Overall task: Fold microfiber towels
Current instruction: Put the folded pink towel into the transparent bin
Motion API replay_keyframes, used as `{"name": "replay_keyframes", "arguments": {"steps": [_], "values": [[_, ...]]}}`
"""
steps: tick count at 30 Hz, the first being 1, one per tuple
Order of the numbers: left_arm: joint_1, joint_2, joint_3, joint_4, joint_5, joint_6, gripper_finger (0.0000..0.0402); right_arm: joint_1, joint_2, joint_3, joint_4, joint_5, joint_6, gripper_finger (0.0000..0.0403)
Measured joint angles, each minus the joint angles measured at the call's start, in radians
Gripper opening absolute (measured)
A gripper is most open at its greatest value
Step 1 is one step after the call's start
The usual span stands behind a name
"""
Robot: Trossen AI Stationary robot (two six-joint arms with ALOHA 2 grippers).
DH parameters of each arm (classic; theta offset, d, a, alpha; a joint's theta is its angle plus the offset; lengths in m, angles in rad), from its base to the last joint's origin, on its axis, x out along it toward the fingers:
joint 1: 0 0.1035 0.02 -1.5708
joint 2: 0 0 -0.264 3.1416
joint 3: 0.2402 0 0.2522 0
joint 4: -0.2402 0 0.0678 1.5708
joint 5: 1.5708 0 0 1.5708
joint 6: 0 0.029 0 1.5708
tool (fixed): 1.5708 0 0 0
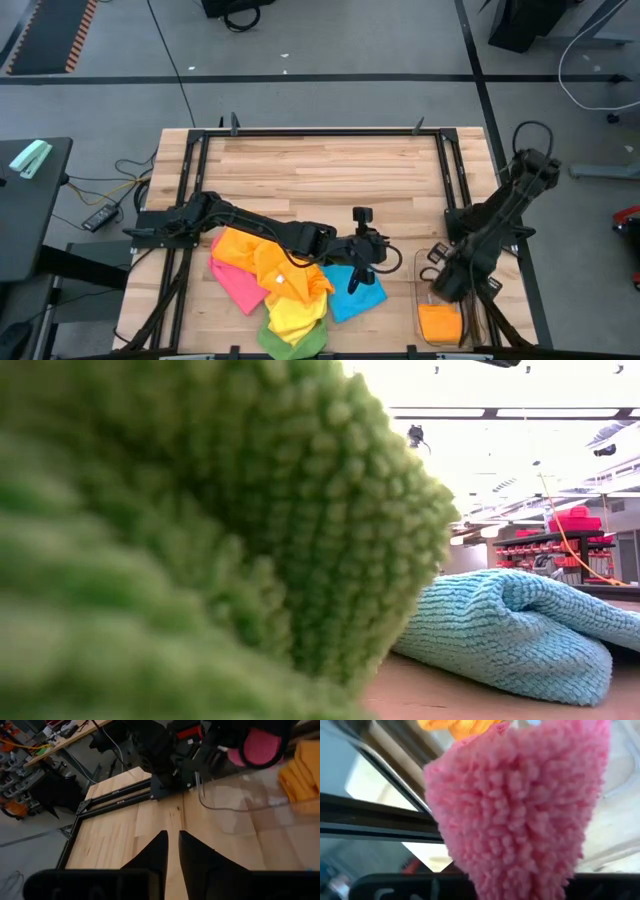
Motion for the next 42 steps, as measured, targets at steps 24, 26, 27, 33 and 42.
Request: {"name": "replay_keyframes", "arguments": {"steps": [24,26,27,33,42], "values": [[0.051,0.019,-0.001,0.053,0.232,0.051,0.0011,-0.044,0.312,0.077,-0.076,0.024,-0.335,0.0039],[0.050,0.005,0.000,0.042,0.231,0.062,0.0007,-0.045,0.312,0.077,-0.070,0.041,-0.330,0.0039],[0.050,0.002,0.000,0.032,0.230,0.063,0.0007,-0.042,0.309,0.077,-0.070,0.065,-0.327,0.0039],[0.068,0.002,0.000,-0.072,0.140,0.102,0.0012,0.001,0.261,0.047,-0.030,0.219,-0.341,0.0039],[0.071,-0.062,0.001,-0.161,0.111,0.138,0.0016,0.140,0.086,-0.064,0.183,0.512,-0.282,0.0039]]}}
